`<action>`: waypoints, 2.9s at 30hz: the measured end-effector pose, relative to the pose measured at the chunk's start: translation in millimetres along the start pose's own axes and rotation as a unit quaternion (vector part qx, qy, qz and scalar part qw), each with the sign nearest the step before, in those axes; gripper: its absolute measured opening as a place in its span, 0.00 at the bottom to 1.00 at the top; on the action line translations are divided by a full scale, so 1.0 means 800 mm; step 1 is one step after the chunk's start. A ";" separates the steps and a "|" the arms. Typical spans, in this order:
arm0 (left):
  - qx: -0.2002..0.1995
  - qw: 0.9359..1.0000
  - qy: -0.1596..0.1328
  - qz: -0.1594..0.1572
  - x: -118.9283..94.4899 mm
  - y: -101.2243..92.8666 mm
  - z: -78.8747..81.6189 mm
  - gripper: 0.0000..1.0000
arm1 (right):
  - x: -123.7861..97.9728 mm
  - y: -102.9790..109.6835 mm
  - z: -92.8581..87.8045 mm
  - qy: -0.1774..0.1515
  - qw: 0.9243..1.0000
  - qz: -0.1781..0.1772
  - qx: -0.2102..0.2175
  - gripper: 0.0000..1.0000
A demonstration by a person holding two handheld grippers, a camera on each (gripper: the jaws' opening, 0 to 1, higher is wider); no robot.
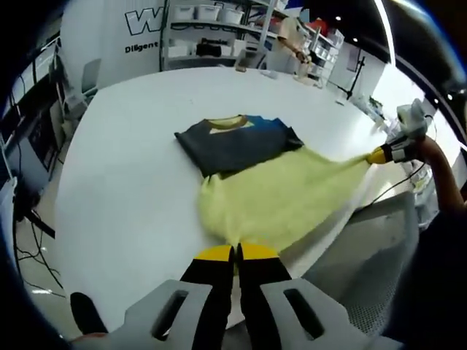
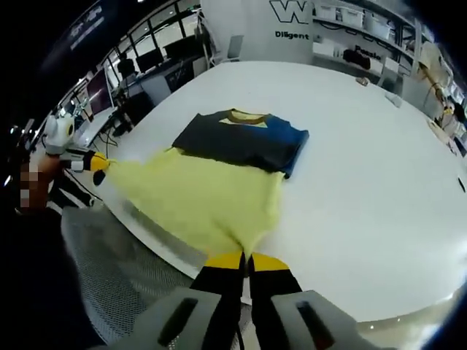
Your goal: Fold the garment on the visible template until the final outline fits inside the template.
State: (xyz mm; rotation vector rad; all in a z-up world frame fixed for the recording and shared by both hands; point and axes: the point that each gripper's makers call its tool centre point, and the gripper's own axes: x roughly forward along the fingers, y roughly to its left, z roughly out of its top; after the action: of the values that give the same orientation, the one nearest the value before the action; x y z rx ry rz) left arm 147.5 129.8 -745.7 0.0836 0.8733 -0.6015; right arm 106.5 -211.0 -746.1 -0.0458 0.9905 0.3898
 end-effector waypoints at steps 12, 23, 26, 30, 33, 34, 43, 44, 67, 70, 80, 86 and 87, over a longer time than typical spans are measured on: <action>0.021 0.998 -0.051 0.012 0.010 0.018 0.076 0.00 | 0.001 -0.026 0.065 -0.036 0.999 -0.020 -0.012 0.00; 0.025 0.996 -0.088 0.022 0.028 0.046 0.148 0.00 | 0.006 -0.056 0.145 -0.071 0.996 -0.040 -0.028 0.00; 0.026 0.995 -0.093 0.025 0.038 0.053 0.167 0.00 | 0.014 -0.068 0.167 -0.075 0.996 -0.042 -0.032 0.00; 0.029 0.995 -0.096 0.029 0.050 0.063 0.187 0.00 | 0.022 -0.078 0.189 -0.080 0.995 -0.044 -0.033 0.00; 0.030 0.994 -0.097 0.033 0.062 0.074 0.203 0.00 | 0.035 -0.085 0.206 -0.083 0.995 -0.043 -0.033 0.00; 0.028 0.994 -0.098 0.034 0.066 0.076 0.206 0.00 | 0.038 -0.087 0.210 -0.083 0.995 -0.044 -0.034 0.00; 0.021 0.994 -0.100 0.044 0.109 0.105 0.242 0.00 | 0.078 -0.114 0.248 -0.081 0.995 -0.048 -0.033 0.00; 0.020 0.994 -0.100 0.045 0.114 0.109 0.245 0.00 | 0.081 -0.117 0.251 -0.081 0.995 -0.049 -0.033 0.00; -0.032 0.996 -0.063 0.051 0.246 0.175 0.239 0.00 | 0.211 -0.171 0.266 -0.055 0.997 -0.050 -0.004 0.00; -0.043 0.996 -0.058 0.050 0.265 0.180 0.229 0.00 | 0.228 -0.178 0.260 -0.049 0.997 -0.052 0.002 0.00; -0.051 0.995 -0.065 0.058 0.293 0.187 0.215 0.00 | 0.265 -0.196 0.249 -0.046 0.997 -0.063 0.009 0.00; -0.037 0.994 -0.071 0.074 0.308 0.190 0.209 0.00 | 0.282 -0.204 0.240 -0.044 0.996 -0.078 0.003 0.00; -0.032 0.994 -0.071 0.076 0.310 0.189 0.207 0.00 | 0.284 -0.205 0.238 -0.042 0.996 -0.079 0.002 0.00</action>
State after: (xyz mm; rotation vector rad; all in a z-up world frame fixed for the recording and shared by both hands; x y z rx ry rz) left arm 464.0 90.5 -847.2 0.0492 0.7409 -0.4307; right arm 425.7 -254.8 -850.1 -0.1026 0.8972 0.2419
